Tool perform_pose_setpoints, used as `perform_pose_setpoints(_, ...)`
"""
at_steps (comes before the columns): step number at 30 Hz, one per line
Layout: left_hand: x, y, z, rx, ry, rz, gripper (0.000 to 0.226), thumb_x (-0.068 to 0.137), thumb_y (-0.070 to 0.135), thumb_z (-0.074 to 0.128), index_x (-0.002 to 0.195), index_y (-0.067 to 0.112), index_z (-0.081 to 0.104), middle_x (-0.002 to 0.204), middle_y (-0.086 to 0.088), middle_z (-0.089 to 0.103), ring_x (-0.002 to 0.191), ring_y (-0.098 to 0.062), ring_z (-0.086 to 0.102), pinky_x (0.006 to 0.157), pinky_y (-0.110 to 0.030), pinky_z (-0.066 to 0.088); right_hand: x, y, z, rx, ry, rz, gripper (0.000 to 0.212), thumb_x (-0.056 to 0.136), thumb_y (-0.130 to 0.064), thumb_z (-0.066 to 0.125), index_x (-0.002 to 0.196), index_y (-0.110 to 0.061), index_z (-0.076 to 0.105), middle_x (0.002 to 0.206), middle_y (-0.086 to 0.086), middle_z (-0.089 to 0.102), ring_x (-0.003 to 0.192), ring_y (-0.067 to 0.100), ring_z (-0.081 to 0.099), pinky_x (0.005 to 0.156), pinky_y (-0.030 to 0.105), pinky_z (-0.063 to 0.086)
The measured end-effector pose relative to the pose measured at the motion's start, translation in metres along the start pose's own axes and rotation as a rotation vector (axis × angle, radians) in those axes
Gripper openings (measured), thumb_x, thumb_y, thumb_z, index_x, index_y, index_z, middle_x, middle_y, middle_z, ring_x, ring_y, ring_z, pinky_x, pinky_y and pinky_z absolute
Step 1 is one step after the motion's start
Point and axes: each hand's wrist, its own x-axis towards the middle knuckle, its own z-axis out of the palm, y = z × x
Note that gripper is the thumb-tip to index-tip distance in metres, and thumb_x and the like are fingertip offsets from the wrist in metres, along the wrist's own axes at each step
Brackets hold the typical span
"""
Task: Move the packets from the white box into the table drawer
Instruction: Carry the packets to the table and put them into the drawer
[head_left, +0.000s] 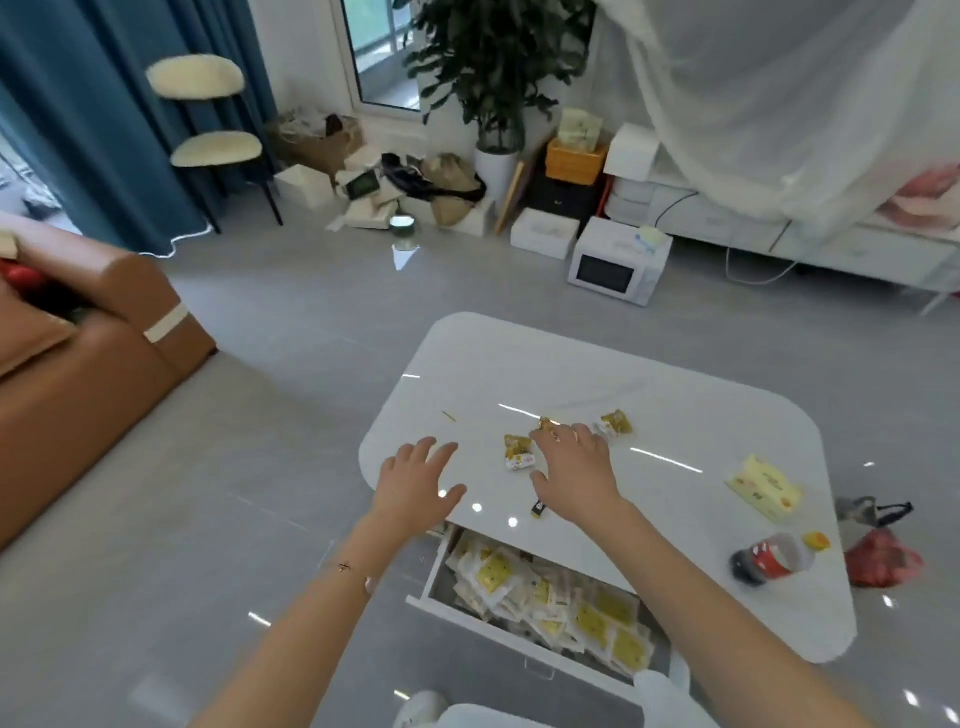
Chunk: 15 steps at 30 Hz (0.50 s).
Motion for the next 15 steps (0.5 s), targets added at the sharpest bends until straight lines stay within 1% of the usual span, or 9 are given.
perform_pose_setpoints(2, -0.022, -0.025, -0.015, -0.028, 0.054, -0.054, 0.063, 0.093, 0.054, 0.042, 0.149, 0.032, 0.023, 0.155, -0.001, 0.025, 0.14, -0.027, 0.026, 0.111, -0.04, 0.024, 0.002, -0.03, -0.008, -0.02, -0.017, -0.109, 0.054, 0.093, -0.032, 0.046, 0.145, -0.025, 0.032, 0.144, 0.005, 0.038, 0.136, 0.029, 0.026, 0.113, 0.041, 0.02)
perform_pose_setpoints(5, -0.061, -0.067, -0.035, -0.087, 0.155, -0.137, 0.061, 0.093, 0.051, 0.046, 0.148, 0.031, 0.027, 0.153, -0.001, 0.031, 0.138, -0.026, 0.03, 0.111, -0.039, 0.025, 0.009, -0.083, -0.019, -0.046, -0.053, -0.24, 0.057, 0.095, -0.032, 0.045, 0.148, -0.024, 0.026, 0.146, 0.008, 0.036, 0.135, 0.029, 0.029, 0.11, 0.039, 0.024)
perform_pose_setpoints(7, -0.09, -0.097, -0.044, -0.113, 0.195, -0.225, 0.061, 0.093, 0.05, 0.048, 0.147, 0.03, 0.03, 0.151, -0.001, 0.033, 0.137, -0.025, 0.031, 0.11, -0.038, 0.025, 0.013, -0.125, -0.023, -0.068, -0.053, -0.325, 0.058, 0.095, -0.032, 0.045, 0.149, -0.024, 0.025, 0.145, 0.008, 0.037, 0.134, 0.03, 0.032, 0.108, 0.039, 0.026)
perform_pose_setpoints(10, -0.134, -0.147, -0.048, -0.157, 0.215, -0.376, 0.062, 0.092, 0.051, 0.049, 0.147, 0.03, 0.03, 0.153, -0.003, 0.031, 0.139, -0.026, 0.028, 0.112, -0.039, 0.023, 0.013, -0.193, -0.022, -0.081, -0.053, -0.459, 0.058, 0.093, -0.029, 0.047, 0.148, -0.025, 0.027, 0.144, 0.007, 0.04, 0.132, 0.029, 0.033, 0.106, 0.038, 0.027)
perform_pose_setpoints(12, -0.162, -0.18, -0.051, -0.157, 0.234, -0.453, 0.065, 0.09, 0.056, 0.046, 0.148, 0.03, 0.03, 0.153, -0.004, 0.031, 0.14, -0.026, 0.027, 0.112, -0.04, 0.023, 0.01, -0.238, -0.016, -0.089, -0.06, -0.548, 0.058, 0.092, -0.025, 0.048, 0.147, -0.026, 0.03, 0.142, 0.006, 0.042, 0.132, 0.028, 0.035, 0.106, 0.038, 0.027)
perform_pose_setpoints(15, -0.202, -0.225, -0.057, -0.135, 0.273, -0.554, 0.064, 0.09, 0.054, 0.048, 0.147, 0.031, 0.03, 0.152, -0.002, 0.032, 0.138, -0.025, 0.029, 0.109, -0.037, 0.025, 0.005, -0.304, -0.004, -0.109, -0.075, -0.648, 0.057, 0.091, -0.023, 0.048, 0.145, -0.025, 0.033, 0.139, 0.006, 0.045, 0.13, 0.028, 0.037, 0.105, 0.038, 0.028)
